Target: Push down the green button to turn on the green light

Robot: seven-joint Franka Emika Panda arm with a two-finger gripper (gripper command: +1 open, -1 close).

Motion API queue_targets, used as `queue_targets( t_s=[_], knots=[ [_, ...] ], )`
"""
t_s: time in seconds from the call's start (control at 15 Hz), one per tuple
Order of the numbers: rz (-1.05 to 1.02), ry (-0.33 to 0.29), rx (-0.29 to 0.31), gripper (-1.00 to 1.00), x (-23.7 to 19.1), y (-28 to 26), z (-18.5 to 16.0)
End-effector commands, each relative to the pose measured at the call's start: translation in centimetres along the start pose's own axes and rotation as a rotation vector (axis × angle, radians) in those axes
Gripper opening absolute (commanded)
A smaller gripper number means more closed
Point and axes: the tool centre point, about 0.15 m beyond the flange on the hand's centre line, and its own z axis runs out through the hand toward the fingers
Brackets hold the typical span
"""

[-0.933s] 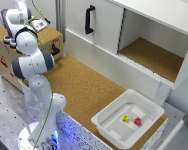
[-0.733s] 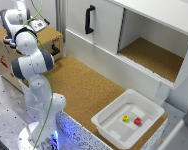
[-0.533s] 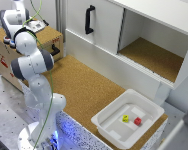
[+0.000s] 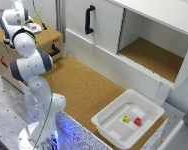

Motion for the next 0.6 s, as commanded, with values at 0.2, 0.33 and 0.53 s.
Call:
queue_targets(
  t_s=[0.2,0.33,0.53],
  knots=[
    [0.067,0.029,0.029,-1.00,1.2,-1.1,1.7],
    [0.086,0.023,0.023,-1.00,1.2,-1.2,1.9],
    [0.096,0.029,0.025,-1.00,1.5,-1.1,2.5]
  ],
)
